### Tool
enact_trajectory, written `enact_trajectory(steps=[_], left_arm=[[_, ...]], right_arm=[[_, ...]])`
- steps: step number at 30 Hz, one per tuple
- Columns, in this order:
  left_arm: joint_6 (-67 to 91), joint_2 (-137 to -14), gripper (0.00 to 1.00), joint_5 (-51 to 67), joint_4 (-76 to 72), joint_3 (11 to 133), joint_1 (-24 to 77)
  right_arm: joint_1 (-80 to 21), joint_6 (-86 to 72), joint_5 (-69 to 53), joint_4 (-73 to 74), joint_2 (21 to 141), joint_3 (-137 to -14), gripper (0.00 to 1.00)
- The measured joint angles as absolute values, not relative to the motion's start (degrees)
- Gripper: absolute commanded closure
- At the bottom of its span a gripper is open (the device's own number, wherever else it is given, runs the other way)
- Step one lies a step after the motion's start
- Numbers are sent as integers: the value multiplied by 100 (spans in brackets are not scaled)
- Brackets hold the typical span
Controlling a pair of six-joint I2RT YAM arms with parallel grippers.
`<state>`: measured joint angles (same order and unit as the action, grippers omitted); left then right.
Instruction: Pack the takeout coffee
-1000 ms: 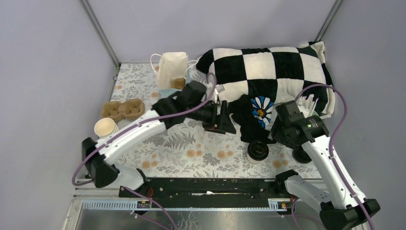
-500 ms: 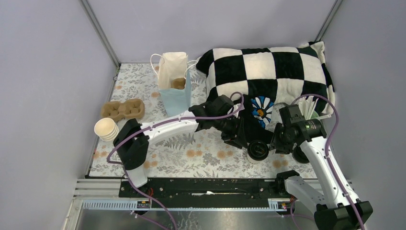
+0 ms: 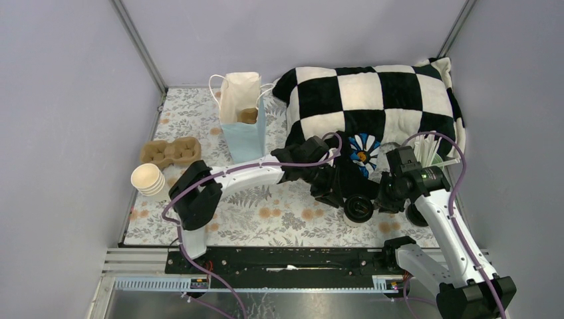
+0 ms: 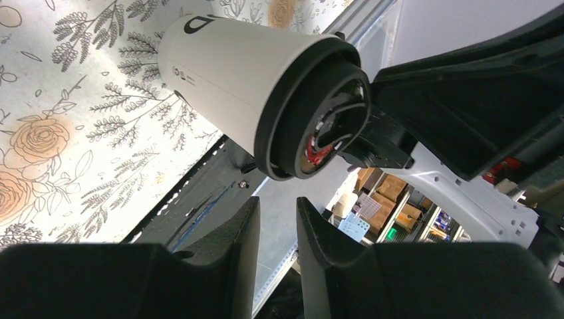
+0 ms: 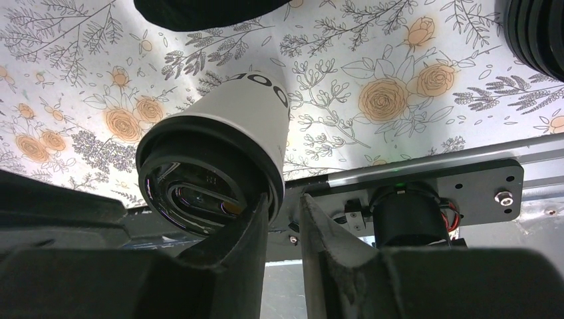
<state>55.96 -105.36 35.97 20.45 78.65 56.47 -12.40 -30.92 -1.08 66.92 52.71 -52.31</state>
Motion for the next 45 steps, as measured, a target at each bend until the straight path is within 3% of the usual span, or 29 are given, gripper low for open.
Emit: enact_trajectory(steps=[25, 35, 45], left_arm=[[5527, -11139, 69, 3616, 2117, 8261, 5647], [5271, -11128, 54, 3367, 2467, 8458, 5645], [5041, -11052, 67, 2991, 2650, 8842, 5653]], right_arm=[[-1236, -3015, 1, 6265, 5389, -4888, 71], [-1236, -2950, -54, 6274, 5411, -4934, 71], [-1232, -2939, -113, 6287, 5417, -4965, 71]])
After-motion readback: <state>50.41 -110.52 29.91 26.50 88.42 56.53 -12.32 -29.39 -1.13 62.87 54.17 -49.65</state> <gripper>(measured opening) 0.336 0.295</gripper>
